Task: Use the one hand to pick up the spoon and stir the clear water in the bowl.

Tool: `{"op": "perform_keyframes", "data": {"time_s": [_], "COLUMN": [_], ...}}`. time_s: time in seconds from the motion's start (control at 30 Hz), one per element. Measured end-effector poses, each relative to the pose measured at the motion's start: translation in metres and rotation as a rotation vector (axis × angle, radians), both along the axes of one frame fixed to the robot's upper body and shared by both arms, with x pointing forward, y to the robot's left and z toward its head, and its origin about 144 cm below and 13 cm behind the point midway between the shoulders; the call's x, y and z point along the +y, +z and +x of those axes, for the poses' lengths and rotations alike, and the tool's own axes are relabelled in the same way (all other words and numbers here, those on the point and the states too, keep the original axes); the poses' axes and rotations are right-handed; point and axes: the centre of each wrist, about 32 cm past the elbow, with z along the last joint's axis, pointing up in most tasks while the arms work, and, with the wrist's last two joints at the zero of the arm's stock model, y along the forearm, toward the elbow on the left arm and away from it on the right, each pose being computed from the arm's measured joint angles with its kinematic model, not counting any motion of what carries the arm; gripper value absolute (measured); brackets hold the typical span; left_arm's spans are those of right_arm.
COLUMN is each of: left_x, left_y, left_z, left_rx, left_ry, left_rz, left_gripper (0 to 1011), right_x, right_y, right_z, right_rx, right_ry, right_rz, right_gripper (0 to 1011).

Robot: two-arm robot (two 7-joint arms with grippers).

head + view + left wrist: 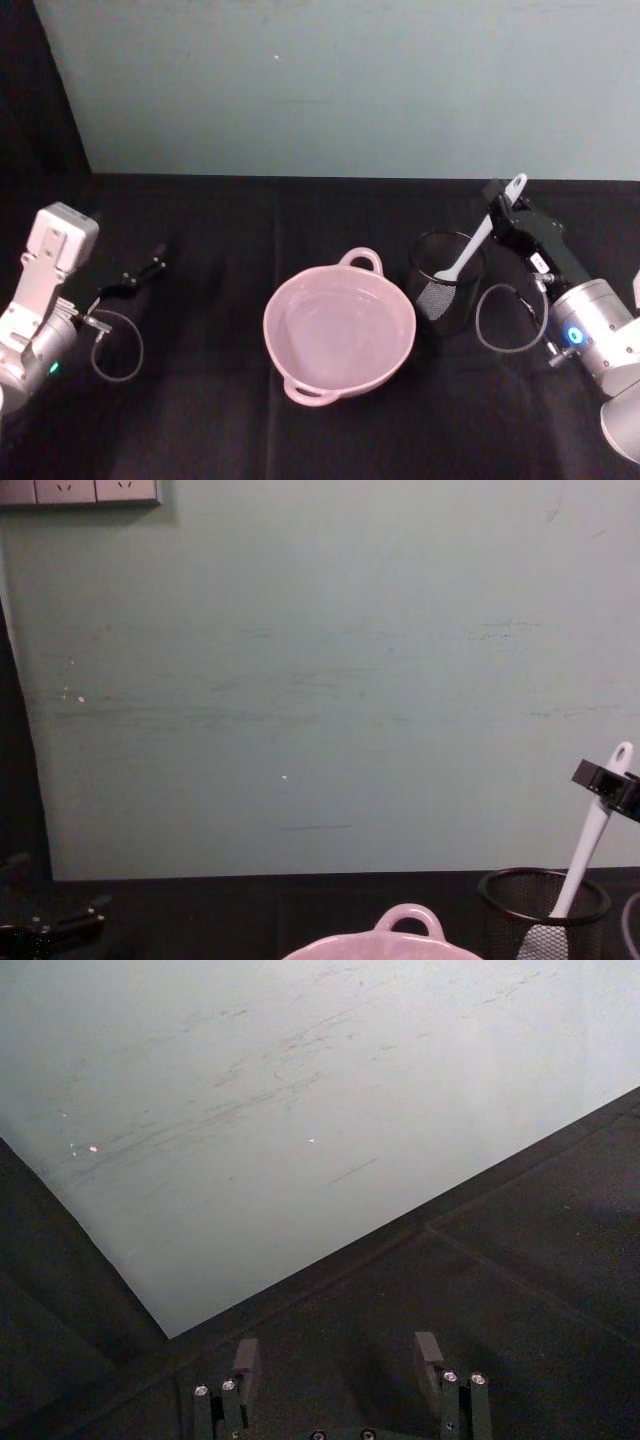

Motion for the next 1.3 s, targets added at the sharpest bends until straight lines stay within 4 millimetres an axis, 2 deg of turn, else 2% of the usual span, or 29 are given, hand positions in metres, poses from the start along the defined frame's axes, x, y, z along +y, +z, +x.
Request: {"op": "perform_keyframes", "data": {"time_s": [0.73, 0.87, 1.0, 1.1, 1.2, 1.3], "left_x": [0.0000, 0.0000, 0.0000, 0.0000, 0.0000, 0.0000], "left_y": [0.0000, 0.0000, 0.0000, 0.0000, 0.0000, 0.0000], "left_z": [0.0000, 0.0000, 0.0000, 0.0000, 0.0000, 0.0000], "left_rx": [0.000, 0.000, 0.000, 0.000, 0.000, 0.000], "left_ry": [0.000, 0.000, 0.000, 0.000, 0.000, 0.000], "left_rz": [0.000, 0.000, 0.000, 0.000, 0.000, 0.000], "left_gripper": [1005, 1005, 1005, 1005, 1005, 1005], "right_x": [0.0027, 0.0027, 0.0027, 0.0026, 0.0026, 0.0026], "right_y": [-0.0018, -0.0017, -0.0017, -0.0017, -0.0018, -0.0019], "right_z": [-0.0015, -0.0014, -0.0013, -0.0013, -0.0013, -0.0013], "right_rx": [0.008, 0.008, 0.008, 0.008, 0.008, 0.008], "right_ry": [0.011, 0.011, 0.010, 0.010, 0.010, 0.010], "right_rz": [-0.011, -0.010, -0.009, -0.008, -0.007, -0.007], "right_gripper": [129, 224, 378, 433, 577, 633]}}
